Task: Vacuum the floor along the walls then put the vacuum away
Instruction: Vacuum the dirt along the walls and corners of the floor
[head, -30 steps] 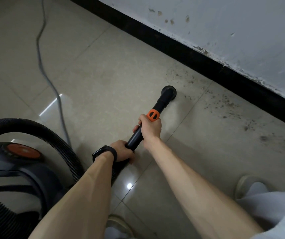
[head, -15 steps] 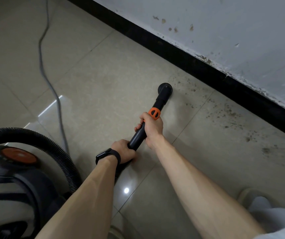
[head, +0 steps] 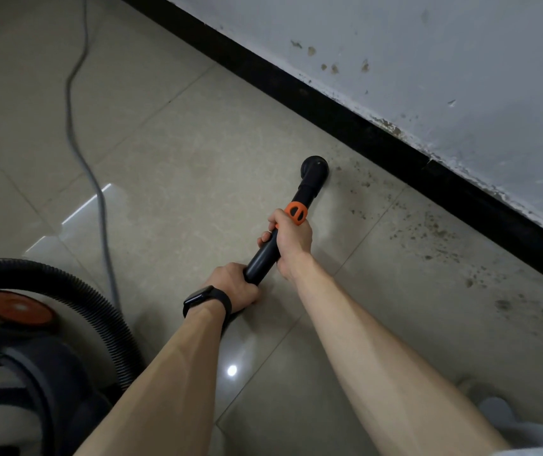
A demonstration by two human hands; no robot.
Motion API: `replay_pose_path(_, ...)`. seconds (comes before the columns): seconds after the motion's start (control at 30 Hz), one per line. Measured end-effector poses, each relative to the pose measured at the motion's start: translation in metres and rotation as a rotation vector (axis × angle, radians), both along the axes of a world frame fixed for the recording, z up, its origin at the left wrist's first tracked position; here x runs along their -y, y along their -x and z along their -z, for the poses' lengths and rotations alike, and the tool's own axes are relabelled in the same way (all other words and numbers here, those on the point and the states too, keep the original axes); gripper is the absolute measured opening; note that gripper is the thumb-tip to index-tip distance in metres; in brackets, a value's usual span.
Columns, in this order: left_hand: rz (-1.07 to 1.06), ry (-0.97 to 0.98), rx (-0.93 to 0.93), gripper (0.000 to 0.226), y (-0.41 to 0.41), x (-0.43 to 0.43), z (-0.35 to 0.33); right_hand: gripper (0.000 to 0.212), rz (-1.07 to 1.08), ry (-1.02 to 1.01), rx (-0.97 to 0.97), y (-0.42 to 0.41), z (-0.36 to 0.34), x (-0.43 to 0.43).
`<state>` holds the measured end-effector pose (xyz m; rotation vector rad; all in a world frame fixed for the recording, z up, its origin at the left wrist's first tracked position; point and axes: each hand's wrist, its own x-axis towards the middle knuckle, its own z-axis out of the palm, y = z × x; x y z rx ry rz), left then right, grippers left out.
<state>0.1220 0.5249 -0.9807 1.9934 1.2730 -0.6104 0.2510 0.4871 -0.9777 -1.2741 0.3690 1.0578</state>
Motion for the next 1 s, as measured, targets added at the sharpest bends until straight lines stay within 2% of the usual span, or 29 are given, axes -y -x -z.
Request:
replay_pose_path(0.33, 0.039, -0.094, 0.084, 0.011, -0.016, -0.003, 0.001, 0.016, 0.070, -0.023, -0.005, -0.020, 0.002, -0.008)
replay_pose_path(0.57, 0.054, -0.174, 0.118, 0.018, -0.033, -0.007, 0.004, 0.015, 0.100, -0.022, 0.010, -0.035, 0.005, -0.016)
replay_pose_path(1.0, -0.036, -0.311, 0.314, 0.022, -0.053, -0.010, 0.012, 0.019, 0.127, 0.082, 0.106, -0.057, 0.004, -0.040)
